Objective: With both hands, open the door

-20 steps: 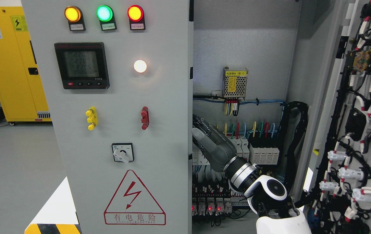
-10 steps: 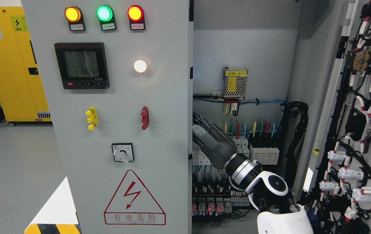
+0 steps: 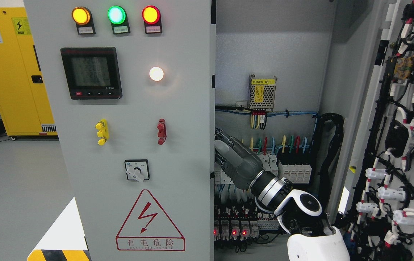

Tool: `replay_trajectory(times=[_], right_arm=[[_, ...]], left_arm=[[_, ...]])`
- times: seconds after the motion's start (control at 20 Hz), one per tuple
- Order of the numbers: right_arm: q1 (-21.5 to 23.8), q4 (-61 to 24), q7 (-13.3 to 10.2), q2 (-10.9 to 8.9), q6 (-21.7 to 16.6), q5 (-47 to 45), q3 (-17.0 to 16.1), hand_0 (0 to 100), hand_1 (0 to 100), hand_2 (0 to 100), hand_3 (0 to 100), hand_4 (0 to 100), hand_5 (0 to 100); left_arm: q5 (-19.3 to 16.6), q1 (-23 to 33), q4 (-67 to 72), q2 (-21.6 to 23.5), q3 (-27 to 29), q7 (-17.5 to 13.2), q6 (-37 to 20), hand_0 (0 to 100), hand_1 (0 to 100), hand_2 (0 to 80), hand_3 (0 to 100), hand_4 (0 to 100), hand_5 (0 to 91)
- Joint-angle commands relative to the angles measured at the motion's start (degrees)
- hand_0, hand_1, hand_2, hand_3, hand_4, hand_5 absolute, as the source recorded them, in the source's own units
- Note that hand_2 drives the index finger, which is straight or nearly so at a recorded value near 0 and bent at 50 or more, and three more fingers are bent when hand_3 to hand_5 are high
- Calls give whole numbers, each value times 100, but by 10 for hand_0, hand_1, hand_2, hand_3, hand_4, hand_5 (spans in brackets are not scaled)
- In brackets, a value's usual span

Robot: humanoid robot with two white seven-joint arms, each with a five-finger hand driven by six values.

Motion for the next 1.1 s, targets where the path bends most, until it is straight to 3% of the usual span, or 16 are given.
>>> replay_trajectory(times=[0.0,0.35,0.5,1.05], right_arm=[[-192,72,69,-2,160,-68,-21,0,500,40,0,0,0],[-219,45,263,-2,311,-77,-56,0,500,40,0,0,0],[-219,36,456,-2,354,-156,-65,0,500,40,0,0,0],[-184,-16,483,-2,381,-349,-65,0,500,40,0,0,0]], left_arm=[[0,0,1,0,0,1,-7,120,556,0,0,0,0],[0,0,1,0,0,1,1,120,556,0,0,0,0],[0,0,1,0,0,1,-7,120,556,0,0,0,0],[0,0,1,0,0,1,-7,120,556,0,0,0,0]])
